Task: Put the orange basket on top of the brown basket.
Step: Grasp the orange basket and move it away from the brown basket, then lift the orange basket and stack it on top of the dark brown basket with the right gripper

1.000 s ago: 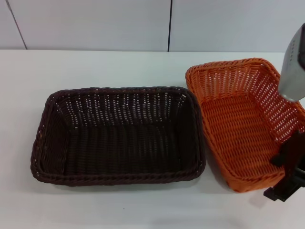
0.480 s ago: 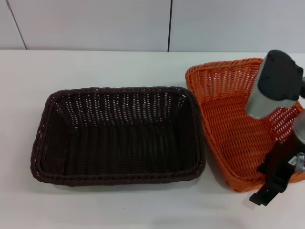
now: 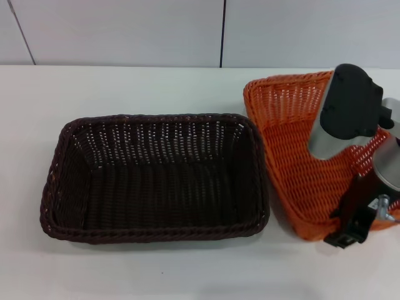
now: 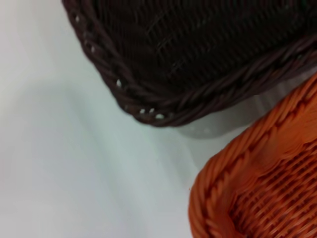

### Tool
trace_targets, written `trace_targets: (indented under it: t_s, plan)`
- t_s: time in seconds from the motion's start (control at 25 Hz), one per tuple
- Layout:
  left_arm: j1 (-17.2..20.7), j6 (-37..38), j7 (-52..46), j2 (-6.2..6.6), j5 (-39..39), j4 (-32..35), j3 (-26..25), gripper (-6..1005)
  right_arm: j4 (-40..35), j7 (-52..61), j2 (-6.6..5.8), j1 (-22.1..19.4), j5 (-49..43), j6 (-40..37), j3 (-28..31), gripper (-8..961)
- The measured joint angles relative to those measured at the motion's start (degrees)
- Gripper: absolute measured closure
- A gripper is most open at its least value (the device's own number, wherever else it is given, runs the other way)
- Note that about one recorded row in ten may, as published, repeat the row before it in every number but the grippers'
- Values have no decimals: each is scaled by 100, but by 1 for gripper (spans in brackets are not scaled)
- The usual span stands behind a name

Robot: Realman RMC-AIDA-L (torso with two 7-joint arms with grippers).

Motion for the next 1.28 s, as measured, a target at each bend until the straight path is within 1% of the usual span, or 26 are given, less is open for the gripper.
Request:
trace_targets:
  t_s: [0.2,0.32,0.44,0.48,0.56,0.68,0.76,1.0,1.16,1.24,1.28]
  plan:
    - [-40,1,-5,0,0,37,-23,246,-73,210,0,-1,-35,156,-117,535]
    - [-50,1,-7,0,0,52,-24,246,-254,494,0,-11,-106,294,-246,596]
    - [-82,-44,-13,0,0,96,-25,246,-497,813,-1,-7,-146,372,-247,658]
    - [-83,-46,-13,0,0,111,-40,247,-680,1009,-7,5,-167,375,-218,668]
    - [-82,-48,-13,0,0,123,-51,247,-794,1100,-10,6,-188,361,-204,687]
    - [-81,-52,-13,0,0,146,-71,247,-1251,1299,-17,11,-240,248,-140,715]
    - [-80,-52,-13,0,0,147,-71,247,-1352,1335,-17,17,-242,196,-133,761]
    - [-64,-53,-69,0,0,162,-69,247,-2000,1544,-20,88,-268,-122,-192,801]
    - [-84,-53,-258,6,0,249,-69,247,-2548,1542,-26,195,-337,-291,-247,801]
    - [-86,-53,-302,7,0,262,-69,247,-2751,1448,-32,300,-452,-343,-301,801]
    - [-84,-51,-312,4,0,265,-69,247,-2834,1155,-37,470,-527,-372,-388,801]
